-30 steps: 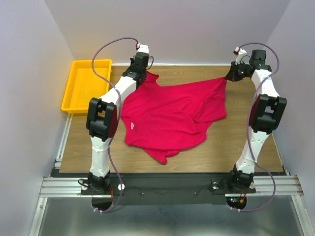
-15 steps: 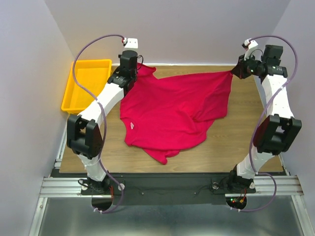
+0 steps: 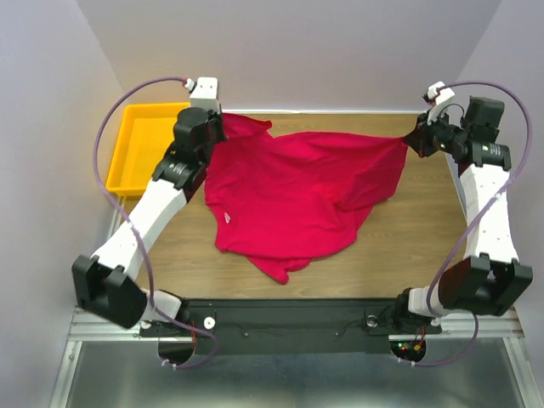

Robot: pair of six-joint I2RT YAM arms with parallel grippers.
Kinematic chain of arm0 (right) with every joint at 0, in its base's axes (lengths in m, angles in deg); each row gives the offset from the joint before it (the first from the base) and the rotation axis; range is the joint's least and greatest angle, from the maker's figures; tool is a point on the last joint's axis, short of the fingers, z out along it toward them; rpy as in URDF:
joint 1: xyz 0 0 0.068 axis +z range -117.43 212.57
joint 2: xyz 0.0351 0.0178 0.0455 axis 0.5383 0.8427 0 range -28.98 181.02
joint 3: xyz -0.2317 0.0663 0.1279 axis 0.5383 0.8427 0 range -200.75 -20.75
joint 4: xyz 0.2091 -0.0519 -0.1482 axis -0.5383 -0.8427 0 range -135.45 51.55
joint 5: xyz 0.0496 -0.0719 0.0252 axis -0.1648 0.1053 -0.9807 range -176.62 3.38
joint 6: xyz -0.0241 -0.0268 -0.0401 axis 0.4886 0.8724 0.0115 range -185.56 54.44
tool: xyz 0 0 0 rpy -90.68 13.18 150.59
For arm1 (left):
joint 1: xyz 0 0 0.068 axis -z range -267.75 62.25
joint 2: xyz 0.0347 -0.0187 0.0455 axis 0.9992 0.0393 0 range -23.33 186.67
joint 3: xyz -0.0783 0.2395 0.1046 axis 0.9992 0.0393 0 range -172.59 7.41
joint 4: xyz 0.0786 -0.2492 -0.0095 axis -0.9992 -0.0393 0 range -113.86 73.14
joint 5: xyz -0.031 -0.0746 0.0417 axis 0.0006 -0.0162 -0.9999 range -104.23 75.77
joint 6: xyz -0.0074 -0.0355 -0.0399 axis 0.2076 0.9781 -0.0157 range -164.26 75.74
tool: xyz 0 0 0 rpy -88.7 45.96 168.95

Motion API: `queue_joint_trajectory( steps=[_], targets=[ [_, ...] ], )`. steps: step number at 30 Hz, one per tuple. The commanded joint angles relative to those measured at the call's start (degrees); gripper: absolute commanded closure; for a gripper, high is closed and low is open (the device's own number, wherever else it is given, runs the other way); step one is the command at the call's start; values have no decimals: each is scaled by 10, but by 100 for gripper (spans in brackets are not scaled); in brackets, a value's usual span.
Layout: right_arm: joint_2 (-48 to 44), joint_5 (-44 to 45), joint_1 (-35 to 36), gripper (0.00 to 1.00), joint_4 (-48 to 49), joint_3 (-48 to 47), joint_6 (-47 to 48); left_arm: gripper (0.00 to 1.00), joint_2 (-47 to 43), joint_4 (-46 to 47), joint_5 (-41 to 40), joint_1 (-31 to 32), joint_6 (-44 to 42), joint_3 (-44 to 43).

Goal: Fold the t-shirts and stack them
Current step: Flatten the tshirt out

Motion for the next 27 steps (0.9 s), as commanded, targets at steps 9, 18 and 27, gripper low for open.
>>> queue_joint_trajectory(
  steps=[9, 18, 27],
  targets=[
    [-177, 26, -3, 99, 4, -143, -54, 100, -271, 127, 50, -2, 38, 50],
    [-181, 75, -3, 99, 6, -346, -143, 100, -360, 142, 64, -3, 63, -23],
    [-200, 112, -17, 100, 11, -360, -151, 100, -359, 156, 64, -2, 89, -54]
  ],
)
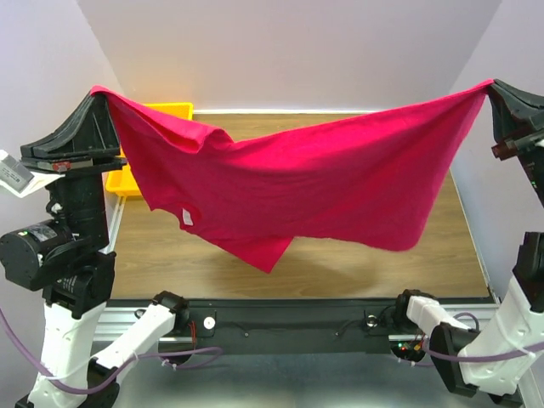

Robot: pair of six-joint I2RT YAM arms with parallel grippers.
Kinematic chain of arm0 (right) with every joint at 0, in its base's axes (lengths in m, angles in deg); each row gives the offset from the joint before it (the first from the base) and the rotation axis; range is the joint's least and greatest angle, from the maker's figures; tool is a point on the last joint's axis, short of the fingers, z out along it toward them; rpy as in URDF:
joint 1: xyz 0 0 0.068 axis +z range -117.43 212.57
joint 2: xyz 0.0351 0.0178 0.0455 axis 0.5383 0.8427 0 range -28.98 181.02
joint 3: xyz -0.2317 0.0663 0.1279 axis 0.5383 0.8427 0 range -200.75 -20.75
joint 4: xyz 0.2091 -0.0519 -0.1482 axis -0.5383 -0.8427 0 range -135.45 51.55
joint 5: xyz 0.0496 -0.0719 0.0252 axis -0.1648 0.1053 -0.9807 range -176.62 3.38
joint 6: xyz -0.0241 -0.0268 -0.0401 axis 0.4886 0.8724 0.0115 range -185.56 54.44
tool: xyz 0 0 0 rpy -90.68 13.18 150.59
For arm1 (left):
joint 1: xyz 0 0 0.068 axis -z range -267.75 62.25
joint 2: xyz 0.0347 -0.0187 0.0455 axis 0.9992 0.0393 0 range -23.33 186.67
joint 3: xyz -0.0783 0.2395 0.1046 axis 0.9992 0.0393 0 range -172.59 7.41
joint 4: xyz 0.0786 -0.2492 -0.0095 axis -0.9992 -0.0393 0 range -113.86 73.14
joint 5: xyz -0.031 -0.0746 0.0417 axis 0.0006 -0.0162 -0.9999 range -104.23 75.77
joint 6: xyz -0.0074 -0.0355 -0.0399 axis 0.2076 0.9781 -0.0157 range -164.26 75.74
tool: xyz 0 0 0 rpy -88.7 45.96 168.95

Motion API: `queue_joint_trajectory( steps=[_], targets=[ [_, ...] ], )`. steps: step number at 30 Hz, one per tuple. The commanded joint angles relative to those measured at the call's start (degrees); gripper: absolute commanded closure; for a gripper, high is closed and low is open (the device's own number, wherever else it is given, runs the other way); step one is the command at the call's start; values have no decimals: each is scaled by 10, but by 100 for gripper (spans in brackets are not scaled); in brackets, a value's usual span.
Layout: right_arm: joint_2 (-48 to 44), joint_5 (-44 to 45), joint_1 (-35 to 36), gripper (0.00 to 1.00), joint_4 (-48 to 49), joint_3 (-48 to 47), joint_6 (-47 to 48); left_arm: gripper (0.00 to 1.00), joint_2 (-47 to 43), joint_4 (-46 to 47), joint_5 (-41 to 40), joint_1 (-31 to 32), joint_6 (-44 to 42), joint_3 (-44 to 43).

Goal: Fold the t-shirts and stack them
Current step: Flatten the tshirt out

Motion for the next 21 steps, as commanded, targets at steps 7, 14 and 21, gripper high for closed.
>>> queue_joint_trajectory(
  steps=[7, 14, 21],
  targets=[
    [18, 30, -6, 100, 77, 268, -1, 100, 139, 27, 0, -2, 39, 33],
    [114, 7, -6, 99, 179, 500, 35, 100, 334, 48, 11, -3, 74, 93],
    [277, -19, 1, 100, 280, 528, 14, 100, 571, 30, 17, -3, 99, 31]
  ],
)
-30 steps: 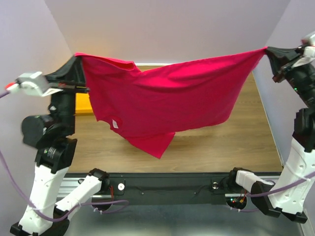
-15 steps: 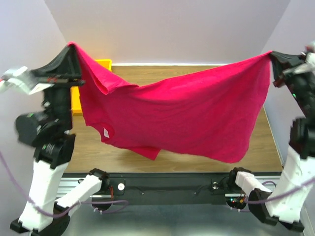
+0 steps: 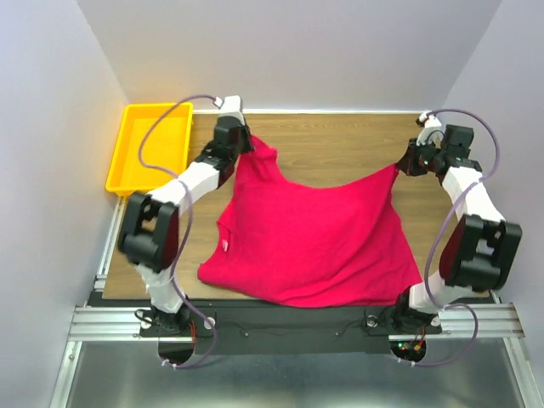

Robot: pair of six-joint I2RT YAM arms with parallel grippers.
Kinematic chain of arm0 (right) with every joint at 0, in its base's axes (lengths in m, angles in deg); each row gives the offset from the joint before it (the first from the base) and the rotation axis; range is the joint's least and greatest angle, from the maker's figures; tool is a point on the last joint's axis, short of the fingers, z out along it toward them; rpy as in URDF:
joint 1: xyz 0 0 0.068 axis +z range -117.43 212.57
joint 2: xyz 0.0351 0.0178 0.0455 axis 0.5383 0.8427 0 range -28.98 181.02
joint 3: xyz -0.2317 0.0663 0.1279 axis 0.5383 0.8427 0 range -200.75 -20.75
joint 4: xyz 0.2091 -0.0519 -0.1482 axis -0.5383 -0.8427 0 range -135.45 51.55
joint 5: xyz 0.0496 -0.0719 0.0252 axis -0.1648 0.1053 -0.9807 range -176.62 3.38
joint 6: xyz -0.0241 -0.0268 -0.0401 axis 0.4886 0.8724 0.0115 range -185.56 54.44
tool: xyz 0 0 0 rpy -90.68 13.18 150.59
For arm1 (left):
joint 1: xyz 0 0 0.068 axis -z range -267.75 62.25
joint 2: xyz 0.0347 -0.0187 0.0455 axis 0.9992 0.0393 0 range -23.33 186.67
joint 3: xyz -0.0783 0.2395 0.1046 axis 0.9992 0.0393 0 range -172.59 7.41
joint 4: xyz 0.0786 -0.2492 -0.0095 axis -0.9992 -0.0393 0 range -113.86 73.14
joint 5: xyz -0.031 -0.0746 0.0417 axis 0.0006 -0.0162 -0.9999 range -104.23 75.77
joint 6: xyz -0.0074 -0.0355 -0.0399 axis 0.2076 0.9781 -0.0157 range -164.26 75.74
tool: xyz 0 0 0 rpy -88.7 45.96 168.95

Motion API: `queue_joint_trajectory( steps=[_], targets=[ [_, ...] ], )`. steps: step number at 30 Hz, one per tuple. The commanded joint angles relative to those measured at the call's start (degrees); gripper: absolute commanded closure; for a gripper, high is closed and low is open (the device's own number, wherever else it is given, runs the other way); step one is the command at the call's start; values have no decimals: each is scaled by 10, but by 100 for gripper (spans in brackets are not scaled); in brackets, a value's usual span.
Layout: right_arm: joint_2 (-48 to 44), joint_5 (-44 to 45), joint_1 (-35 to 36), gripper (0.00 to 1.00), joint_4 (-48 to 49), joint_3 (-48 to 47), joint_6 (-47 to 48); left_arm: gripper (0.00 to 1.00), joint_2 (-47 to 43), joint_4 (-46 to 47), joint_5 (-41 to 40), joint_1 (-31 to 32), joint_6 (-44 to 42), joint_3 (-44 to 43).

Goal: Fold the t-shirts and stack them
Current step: Flatten the tshirt out

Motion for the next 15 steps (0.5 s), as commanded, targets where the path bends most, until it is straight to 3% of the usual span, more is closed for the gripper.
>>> queue_joint_trajectory(
  steps=[1, 8, 15],
  targets=[
    [69, -19, 9, 100, 127, -47, -7, 100, 62, -2, -11, -3, 27, -81],
    [223, 64, 30, 100, 149, -149, -47, 100, 204, -79, -79, -6, 58, -214],
    [317, 177, 47, 99, 188, -227, -103, 100, 239, -90, -144, -27, 97, -263]
  ],
)
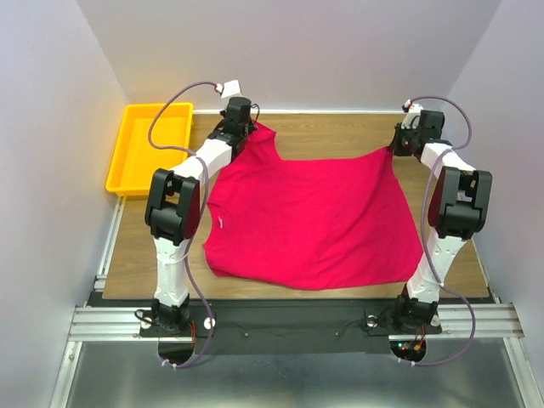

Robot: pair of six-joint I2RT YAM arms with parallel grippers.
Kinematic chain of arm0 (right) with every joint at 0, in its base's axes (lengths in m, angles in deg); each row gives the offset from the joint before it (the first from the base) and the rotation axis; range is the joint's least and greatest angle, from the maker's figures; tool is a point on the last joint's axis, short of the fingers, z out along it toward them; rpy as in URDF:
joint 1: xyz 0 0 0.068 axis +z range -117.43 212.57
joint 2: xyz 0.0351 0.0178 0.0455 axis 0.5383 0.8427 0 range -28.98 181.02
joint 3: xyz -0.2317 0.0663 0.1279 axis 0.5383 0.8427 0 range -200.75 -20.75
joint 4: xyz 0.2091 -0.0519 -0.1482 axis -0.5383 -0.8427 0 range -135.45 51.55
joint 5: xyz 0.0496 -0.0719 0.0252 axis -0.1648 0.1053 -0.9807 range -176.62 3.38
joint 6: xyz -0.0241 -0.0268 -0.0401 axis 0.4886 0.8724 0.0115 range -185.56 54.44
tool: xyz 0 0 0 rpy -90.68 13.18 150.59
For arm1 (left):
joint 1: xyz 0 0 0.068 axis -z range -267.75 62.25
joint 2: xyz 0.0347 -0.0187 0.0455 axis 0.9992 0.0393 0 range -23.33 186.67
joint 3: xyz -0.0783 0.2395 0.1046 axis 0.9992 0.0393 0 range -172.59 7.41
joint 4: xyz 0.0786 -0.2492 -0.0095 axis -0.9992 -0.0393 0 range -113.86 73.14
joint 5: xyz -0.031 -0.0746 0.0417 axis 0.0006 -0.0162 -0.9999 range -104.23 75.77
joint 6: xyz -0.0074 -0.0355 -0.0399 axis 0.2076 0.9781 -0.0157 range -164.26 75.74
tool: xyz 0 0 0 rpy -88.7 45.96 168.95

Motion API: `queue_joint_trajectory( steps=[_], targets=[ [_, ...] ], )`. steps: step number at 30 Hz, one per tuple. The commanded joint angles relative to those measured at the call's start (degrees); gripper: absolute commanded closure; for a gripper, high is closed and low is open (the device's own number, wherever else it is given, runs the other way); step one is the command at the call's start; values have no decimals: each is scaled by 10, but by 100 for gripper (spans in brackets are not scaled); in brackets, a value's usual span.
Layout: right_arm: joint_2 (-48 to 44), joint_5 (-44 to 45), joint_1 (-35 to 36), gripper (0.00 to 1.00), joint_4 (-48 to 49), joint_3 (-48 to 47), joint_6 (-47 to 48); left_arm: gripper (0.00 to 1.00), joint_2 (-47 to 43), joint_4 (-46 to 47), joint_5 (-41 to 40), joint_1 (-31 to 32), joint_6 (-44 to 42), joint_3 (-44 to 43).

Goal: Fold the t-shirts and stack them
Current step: Flatten the tshirt out

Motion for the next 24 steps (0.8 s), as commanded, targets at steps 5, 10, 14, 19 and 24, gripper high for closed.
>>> queue_joint_trajectory(
  steps=[5, 10, 14, 19, 24],
  targets=[
    [54, 127, 12, 99, 88, -82, -70, 100, 43, 4, -16, -33, 43, -81],
    [86, 135, 14, 99, 88, -117, -74, 100, 89, -25, 18, -36, 37, -154],
    [104, 146, 16, 99, 88, -131, -91, 100, 107, -31, 25, -39, 38, -177],
    [118, 159, 16, 99, 88, -146, -97, 100, 122, -45, 31, -42, 37, -213],
    [126, 160, 16, 99, 88, -162, -103, 100, 145, -62, 43, -45, 40, -243]
  ],
)
